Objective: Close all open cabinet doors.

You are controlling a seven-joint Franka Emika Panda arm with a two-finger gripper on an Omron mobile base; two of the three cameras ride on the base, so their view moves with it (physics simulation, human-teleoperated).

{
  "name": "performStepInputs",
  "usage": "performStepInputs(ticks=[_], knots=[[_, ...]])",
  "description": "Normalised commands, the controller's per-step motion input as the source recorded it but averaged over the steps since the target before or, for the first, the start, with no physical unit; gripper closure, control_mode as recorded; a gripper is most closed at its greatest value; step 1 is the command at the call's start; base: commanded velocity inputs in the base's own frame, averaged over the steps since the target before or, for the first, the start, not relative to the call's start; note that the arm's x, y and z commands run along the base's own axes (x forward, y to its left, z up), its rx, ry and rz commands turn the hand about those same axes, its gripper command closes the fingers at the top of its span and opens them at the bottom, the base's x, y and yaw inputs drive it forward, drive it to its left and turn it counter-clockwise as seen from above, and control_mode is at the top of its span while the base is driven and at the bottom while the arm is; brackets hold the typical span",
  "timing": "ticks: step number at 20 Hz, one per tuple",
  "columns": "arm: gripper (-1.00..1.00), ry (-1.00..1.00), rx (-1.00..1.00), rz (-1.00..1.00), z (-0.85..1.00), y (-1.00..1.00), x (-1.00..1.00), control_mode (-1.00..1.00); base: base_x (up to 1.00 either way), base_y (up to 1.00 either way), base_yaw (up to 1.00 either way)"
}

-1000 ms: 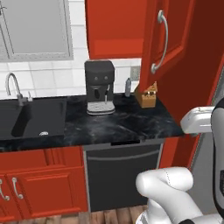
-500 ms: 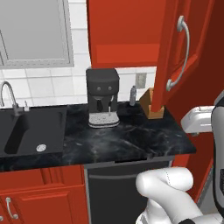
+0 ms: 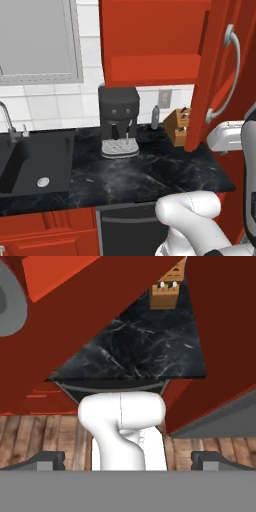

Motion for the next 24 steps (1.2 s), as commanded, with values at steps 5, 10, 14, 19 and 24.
performStepInputs(ticks=[5, 10, 14, 19, 24], knots=[[-1.00, 0.00, 0.00, 0.00, 0.00, 0.00, 0.00, 1.00, 0.43, -0.15, 0.00], [-1.00, 0.00, 0.00, 0.00, 0.00, 0.00, 0.00, 1.00, 0.39, -0.14, 0.00], [-1.00, 0.00, 0.00, 0.00, 0.00, 0.00, 0.00, 1.00, 0.19, -0.08, 0.00], [-1.00, 0.00, 0.00, 0.00, 0.00, 0.00, 0.00, 1.00, 0.00, -0.01, 0.00], [-1.00, 0.00, 0.00, 0.00, 0.00, 0.00, 0.00, 1.00, 0.00, 0.00, 0.00]])
